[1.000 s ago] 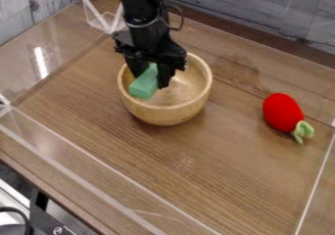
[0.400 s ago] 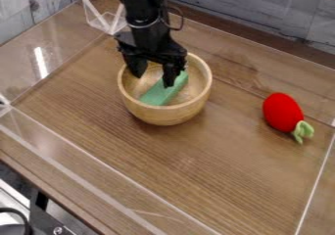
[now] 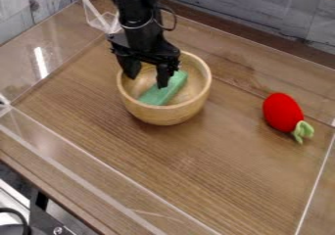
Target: Put the green object in the brown bowl
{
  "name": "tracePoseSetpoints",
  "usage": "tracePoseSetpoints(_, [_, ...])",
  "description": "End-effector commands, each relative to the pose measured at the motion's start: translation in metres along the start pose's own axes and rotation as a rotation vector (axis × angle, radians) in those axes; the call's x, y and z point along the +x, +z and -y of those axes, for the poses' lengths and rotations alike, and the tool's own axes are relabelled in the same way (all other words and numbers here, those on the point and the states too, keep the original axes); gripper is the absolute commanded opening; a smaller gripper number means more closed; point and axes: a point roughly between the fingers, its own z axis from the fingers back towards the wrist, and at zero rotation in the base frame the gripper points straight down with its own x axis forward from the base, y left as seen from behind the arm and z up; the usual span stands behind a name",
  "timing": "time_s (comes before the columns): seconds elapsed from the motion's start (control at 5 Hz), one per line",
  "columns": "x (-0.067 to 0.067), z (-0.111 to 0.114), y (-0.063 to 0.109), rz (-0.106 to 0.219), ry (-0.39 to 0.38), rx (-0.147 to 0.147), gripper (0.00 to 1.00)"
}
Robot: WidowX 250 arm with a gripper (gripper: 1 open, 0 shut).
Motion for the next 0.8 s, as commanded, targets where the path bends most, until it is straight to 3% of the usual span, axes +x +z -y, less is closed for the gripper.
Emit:
tracePoseSetpoints(0.0, [0.015, -0.006, 0.011, 0.042, 0.030, 0.018, 1.00])
tracePoseSetpoints(0.2, [0.023, -0.008, 0.011, 0.040, 0.055, 0.029, 1.00])
tracePoseSetpoints(0.6, [0.032, -0.002, 0.005, 0.034, 0.011, 0.020, 1.00])
